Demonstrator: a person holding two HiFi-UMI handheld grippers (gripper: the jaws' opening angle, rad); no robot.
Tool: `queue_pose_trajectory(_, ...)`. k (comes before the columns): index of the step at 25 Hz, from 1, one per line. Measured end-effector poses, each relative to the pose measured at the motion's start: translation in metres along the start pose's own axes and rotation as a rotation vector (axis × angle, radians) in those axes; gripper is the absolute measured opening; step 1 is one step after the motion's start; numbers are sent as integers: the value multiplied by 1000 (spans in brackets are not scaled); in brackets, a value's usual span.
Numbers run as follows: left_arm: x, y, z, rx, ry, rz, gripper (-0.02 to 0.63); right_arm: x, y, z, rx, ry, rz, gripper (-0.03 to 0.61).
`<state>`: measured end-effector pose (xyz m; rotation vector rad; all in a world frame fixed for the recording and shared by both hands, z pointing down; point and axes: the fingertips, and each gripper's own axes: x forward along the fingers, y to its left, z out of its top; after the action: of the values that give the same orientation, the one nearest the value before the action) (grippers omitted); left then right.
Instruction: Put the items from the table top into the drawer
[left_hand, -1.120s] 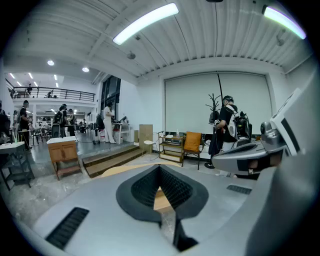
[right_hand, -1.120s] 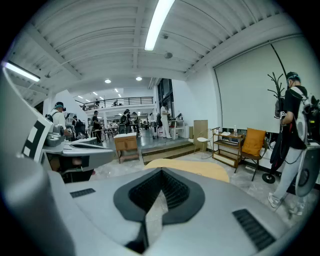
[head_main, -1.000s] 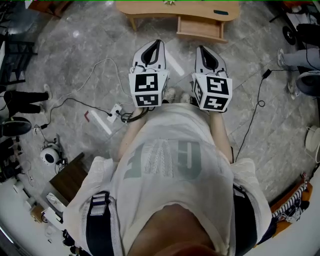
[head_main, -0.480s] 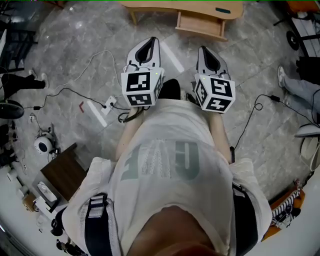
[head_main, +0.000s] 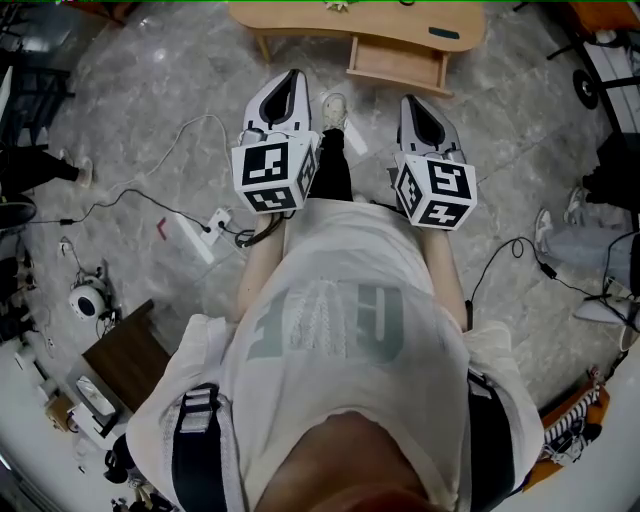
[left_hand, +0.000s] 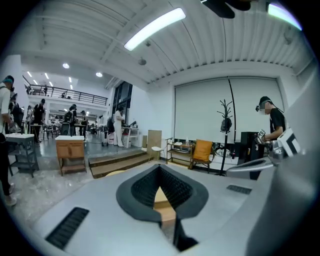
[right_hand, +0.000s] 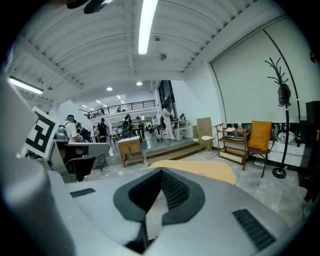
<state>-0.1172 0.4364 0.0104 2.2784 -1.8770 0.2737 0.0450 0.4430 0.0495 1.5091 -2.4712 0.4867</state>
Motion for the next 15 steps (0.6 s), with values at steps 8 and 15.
queue_pose_trajectory(8,99,43,3,-70,33,-26,6,78,-36,25,-25,22,-64,5)
queue_pose_trajectory(15,213,97,59,-42,-2,-74,6,192,-51,87,-52,15,-92,5)
